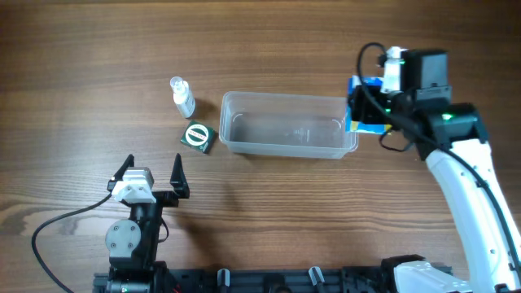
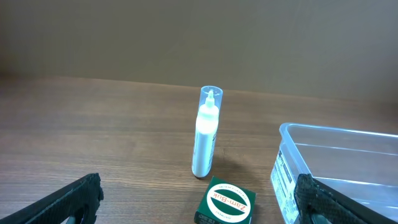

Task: Pack container
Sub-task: 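Carry the VapoDrops box left and lower it into the container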

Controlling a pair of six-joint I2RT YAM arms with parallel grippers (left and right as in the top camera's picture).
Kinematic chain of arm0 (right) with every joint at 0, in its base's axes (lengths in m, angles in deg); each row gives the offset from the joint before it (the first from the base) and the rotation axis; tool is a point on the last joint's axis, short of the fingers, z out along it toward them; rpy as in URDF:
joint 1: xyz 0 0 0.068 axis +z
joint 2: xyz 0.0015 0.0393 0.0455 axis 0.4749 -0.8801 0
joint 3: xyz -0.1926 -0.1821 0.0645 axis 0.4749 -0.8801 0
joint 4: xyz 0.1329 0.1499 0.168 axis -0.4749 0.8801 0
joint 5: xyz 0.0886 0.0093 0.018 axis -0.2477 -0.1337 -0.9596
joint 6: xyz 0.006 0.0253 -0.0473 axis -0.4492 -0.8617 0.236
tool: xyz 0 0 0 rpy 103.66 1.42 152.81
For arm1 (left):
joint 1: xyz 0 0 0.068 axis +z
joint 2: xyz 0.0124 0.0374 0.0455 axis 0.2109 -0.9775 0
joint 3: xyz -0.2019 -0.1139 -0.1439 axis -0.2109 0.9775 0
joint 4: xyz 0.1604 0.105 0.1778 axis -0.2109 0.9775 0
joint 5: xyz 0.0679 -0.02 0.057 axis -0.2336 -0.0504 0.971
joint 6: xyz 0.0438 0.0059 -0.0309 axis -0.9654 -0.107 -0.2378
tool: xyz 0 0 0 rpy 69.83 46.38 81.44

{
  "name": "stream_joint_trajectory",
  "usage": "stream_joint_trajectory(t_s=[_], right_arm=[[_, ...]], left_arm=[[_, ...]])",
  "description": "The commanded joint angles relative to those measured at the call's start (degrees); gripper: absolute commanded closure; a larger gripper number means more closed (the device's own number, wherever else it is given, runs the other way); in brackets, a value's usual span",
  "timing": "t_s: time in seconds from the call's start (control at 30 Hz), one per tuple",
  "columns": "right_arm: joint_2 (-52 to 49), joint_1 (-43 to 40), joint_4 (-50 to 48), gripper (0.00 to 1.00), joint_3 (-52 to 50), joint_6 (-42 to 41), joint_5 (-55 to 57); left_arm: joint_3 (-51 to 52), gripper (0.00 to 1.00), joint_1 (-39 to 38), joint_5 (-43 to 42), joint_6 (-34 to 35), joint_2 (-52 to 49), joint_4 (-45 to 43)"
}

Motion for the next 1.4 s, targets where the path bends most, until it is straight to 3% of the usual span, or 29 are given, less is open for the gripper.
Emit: stream_joint_trajectory(t_s=[0.0, 0.37, 0.63, 1.37], right_arm=[[-1.55, 4.33, -1.77, 0.3, 1.27, -4.02, -0.48], [-14.4, 13.66, -5.01, 0.31, 1.27, -9.7, 7.41], [-17.9, 13.66, -4.33, 0.31, 1.22, -13.73, 10.93], [-19.87, 13.6, -0.24, 0.3, 1.22, -12.26, 15.06]], left_arm=[[0.31, 0.0, -0.31, 0.55, -0.9, 0.35, 0.0], [0.31, 0.0, -0.31, 0.57, -0.9, 0.35, 0.0], [0.31, 0.0, -0.31, 0.57, -0.9, 0.35, 0.0], [0.31, 0.0, -0.31, 0.57, -0.9, 0.35, 0.0]])
